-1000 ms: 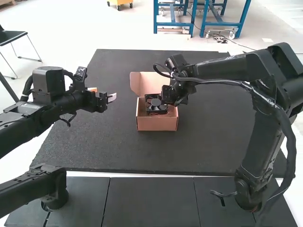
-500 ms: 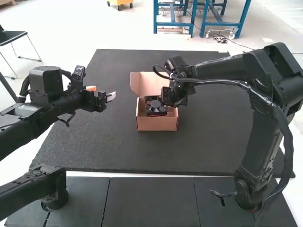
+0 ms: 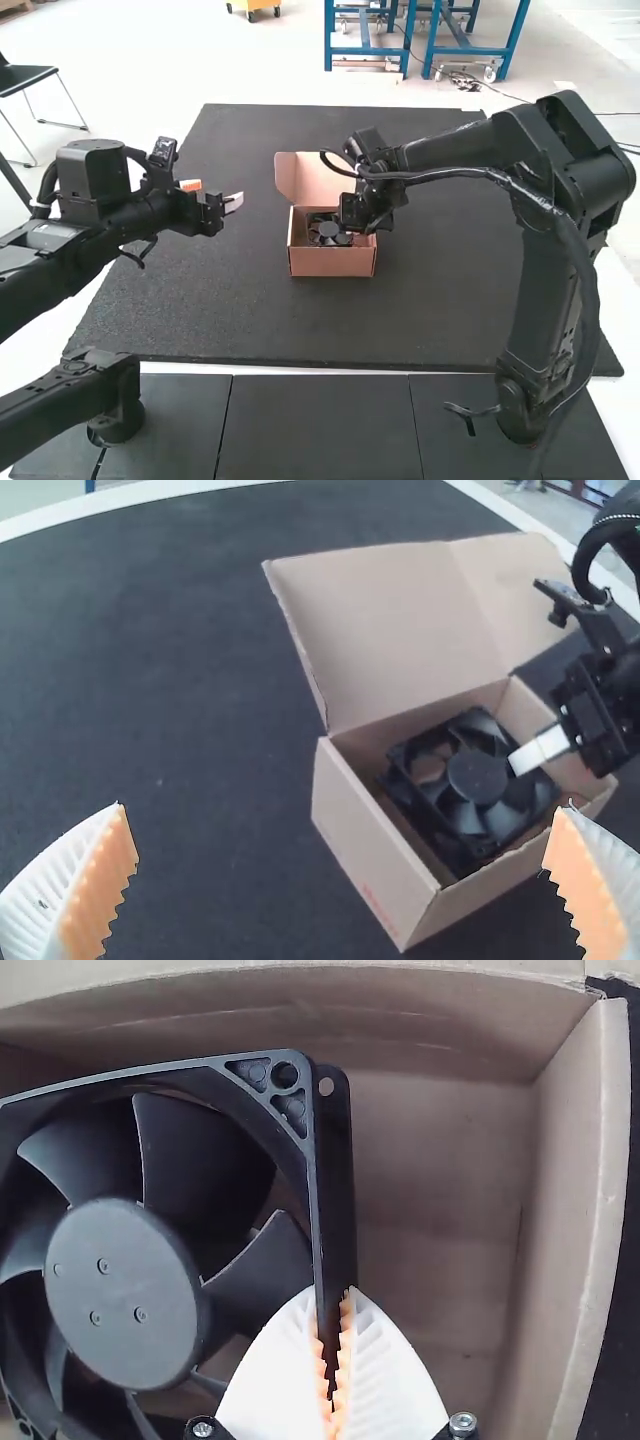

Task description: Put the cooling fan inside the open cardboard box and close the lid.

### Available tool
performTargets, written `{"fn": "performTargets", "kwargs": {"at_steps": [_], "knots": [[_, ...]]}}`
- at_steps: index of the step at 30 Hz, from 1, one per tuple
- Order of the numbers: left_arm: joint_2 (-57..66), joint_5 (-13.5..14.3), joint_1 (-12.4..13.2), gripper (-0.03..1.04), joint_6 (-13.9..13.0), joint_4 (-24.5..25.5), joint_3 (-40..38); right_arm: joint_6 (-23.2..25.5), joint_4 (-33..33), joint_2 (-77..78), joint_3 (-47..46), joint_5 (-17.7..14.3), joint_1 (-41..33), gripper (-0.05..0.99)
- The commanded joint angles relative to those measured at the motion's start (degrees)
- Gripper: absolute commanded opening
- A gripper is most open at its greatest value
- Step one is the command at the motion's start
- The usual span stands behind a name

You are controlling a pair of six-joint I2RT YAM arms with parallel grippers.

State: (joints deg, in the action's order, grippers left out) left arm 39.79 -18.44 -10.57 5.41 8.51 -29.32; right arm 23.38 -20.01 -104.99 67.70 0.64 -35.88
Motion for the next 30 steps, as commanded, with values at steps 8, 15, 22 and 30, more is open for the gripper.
{"fn": "performTargets", "kwargs": {"at_steps": [8, 15, 22, 30], "knots": [[-0.86, -0.64, -0.07, 0.96, 0.39, -0.60, -0.65, 1.06, 0.59, 0.49, 1.47, 0.41, 0.63, -0.02], [-0.86, -0.64, 0.02, 0.96, 0.39, -0.78, -0.91, 1.06, 0.94, -0.65, 1.20, 0.32, 0.63, -0.02], [-0.86, -0.64, 0.02, 0.96, 0.48, -0.87, -1.00, 1.06, 1.03, -1.27, 1.47, 0.50, 0.55, 0.03], [-0.86, -0.64, 0.02, 0.96, 0.48, -1.22, -1.00, 0.62, 0.76, -1.36, 2.43, 1.11, 0.19, 0.23]]}}
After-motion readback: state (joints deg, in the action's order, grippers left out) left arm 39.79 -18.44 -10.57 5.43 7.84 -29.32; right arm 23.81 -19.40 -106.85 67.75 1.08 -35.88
